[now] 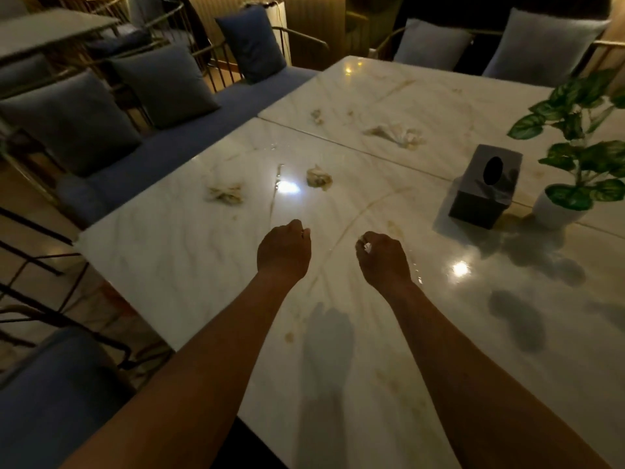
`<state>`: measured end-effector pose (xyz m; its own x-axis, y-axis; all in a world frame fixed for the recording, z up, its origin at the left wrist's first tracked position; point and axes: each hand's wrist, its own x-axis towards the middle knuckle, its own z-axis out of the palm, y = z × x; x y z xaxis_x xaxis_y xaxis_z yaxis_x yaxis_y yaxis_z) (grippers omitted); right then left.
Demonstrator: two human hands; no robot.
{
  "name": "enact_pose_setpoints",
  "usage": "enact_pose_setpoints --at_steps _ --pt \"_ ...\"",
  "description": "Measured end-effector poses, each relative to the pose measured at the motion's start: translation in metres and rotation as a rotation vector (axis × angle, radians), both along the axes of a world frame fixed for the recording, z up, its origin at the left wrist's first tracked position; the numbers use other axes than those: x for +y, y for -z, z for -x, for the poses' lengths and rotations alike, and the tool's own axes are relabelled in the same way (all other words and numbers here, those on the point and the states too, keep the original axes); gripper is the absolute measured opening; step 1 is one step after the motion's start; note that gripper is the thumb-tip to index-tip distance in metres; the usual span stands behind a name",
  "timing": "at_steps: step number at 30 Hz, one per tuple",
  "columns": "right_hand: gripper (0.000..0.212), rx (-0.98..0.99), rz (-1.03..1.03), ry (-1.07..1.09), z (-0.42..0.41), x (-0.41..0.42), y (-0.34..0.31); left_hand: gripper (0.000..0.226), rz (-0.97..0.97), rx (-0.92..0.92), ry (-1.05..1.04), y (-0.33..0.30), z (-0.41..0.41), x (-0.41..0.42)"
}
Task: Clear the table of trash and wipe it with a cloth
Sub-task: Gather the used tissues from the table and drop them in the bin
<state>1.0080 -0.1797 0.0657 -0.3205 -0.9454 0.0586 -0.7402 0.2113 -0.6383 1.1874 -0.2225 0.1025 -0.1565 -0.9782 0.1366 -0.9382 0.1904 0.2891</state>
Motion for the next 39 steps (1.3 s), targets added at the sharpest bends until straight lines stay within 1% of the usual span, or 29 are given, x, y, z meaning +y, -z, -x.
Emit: enact_pose_setpoints --at_steps 3,5,9,13,16,18,19,20,23,25,28,31,33,36,37,39 --pt "0.022 0.034 -0.019 0.043 -0.042 -0.043 0.006 0.032 -0.030 -0.003 -0.045 0.012 -0.044 -0.049" --pt "0.024 0.068 -0.026 0.077 -0.071 -0.076 0.016 0.035 -0.096 0.006 -0.076 0.024 -0.075 -0.091" --pt "0.021 0.115 -0.046 0.088 -0.126 -0.148 0.044 0.061 -0.193 -0.141 -0.137 0.049 -0.133 -0.185" --pt "0.022 0.137 -0.075 0.087 -0.167 -0.211 0.067 0.085 -0.247 -0.209 -0.174 0.076 -0.172 -0.273" --pt "0.022 0.133 -0.083 0.086 -0.175 -0.234 0.076 0.101 -0.248 -0.338 -0.138 0.090 -0.181 -0.308" --pt "0.021 0.138 -0.109 0.111 -0.175 -0.250 0.082 0.103 -0.275 -0.386 -0.127 0.105 -0.184 -0.326" --pt "0.021 0.140 -0.119 0.127 -0.173 -0.256 0.083 0.099 -0.285 -0.393 -0.118 0.113 -0.185 -0.331" --pt "0.022 0.141 -0.126 0.145 -0.169 -0.262 0.084 0.090 -0.282 -0.386 -0.100 0.119 -0.185 -0.335" --pt "0.024 0.158 -0.126 0.202 -0.151 -0.275 0.082 0.050 -0.175 -0.296 -0.011 0.132 -0.178 -0.345" --pt "0.030 0.196 -0.127 0.249 -0.135 -0.284 0.080 0.037 -0.146 -0.254 0.053 0.133 -0.166 -0.347" --pt "0.042 0.242 -0.141 0.335 -0.105 -0.299 0.074 0.031 -0.182 -0.141 0.081 0.123 -0.137 -0.351" --pt "0.049 0.230 -0.153 0.343 -0.077 -0.323 0.067 0.021 -0.177 -0.108 0.135 0.111 -0.104 -0.357" --pt "0.056 0.213 -0.200 0.301 -0.063 -0.341 0.066 0.015 -0.167 -0.073 0.144 0.101 -0.081 -0.363" --pt "0.066 0.279 -0.275 0.177 -0.052 -0.360 0.075 0.024 -0.147 -0.005 0.159 0.091 -0.049 -0.369" --pt "0.065 0.307 -0.296 0.117 -0.050 -0.364 0.080 0.024 -0.148 0.009 0.172 0.088 -0.040 -0.371" --pt "0.053 0.332 -0.316 0.015 -0.048 -0.367 0.089 0.018 -0.158 0.034 0.186 0.083 -0.023 -0.378"
